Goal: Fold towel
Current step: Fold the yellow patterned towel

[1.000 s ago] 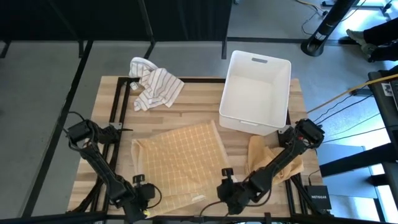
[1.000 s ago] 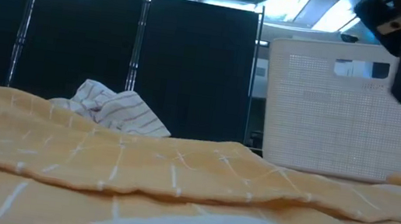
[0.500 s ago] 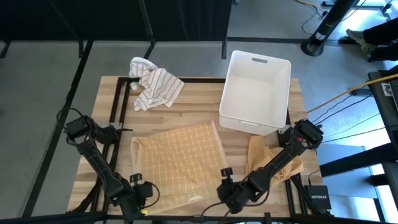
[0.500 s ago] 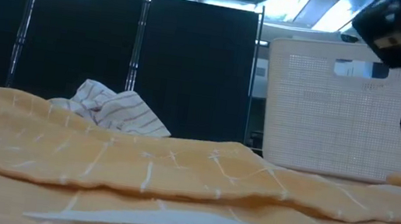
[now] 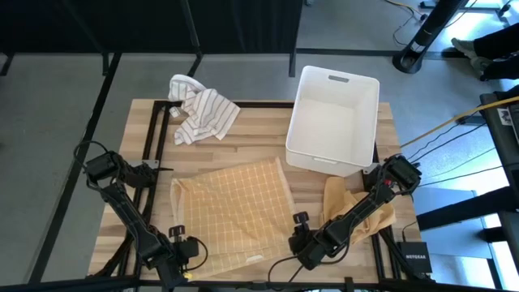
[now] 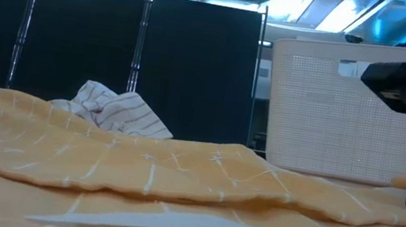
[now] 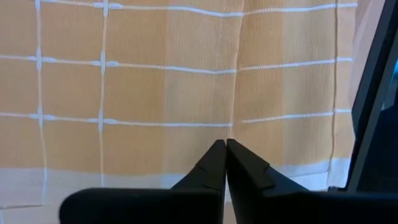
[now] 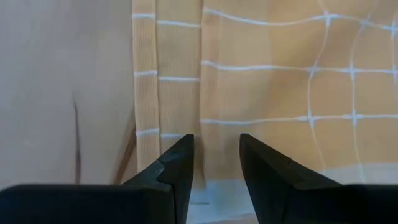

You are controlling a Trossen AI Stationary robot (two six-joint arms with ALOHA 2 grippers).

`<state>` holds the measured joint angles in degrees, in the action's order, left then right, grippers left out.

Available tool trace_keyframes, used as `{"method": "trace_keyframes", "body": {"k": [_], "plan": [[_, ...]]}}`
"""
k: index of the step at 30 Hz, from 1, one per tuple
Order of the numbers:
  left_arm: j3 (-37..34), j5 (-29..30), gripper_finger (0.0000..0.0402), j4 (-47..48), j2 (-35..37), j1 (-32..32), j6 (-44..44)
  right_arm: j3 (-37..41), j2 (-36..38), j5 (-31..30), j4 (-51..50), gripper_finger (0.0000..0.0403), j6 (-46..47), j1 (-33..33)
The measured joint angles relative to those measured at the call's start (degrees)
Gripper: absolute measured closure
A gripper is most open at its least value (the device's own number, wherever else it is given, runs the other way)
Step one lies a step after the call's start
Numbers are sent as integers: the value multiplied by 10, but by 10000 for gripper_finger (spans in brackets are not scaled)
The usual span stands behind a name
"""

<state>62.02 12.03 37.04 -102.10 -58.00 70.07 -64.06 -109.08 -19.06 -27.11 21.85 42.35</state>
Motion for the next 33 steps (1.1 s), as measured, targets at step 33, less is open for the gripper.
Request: {"method": "trace_keyframes", "body": {"k": [33], "plan": [[-16,-17,288,5,-9,-15,30,0,0,-25,-1,271,33,0]]}}
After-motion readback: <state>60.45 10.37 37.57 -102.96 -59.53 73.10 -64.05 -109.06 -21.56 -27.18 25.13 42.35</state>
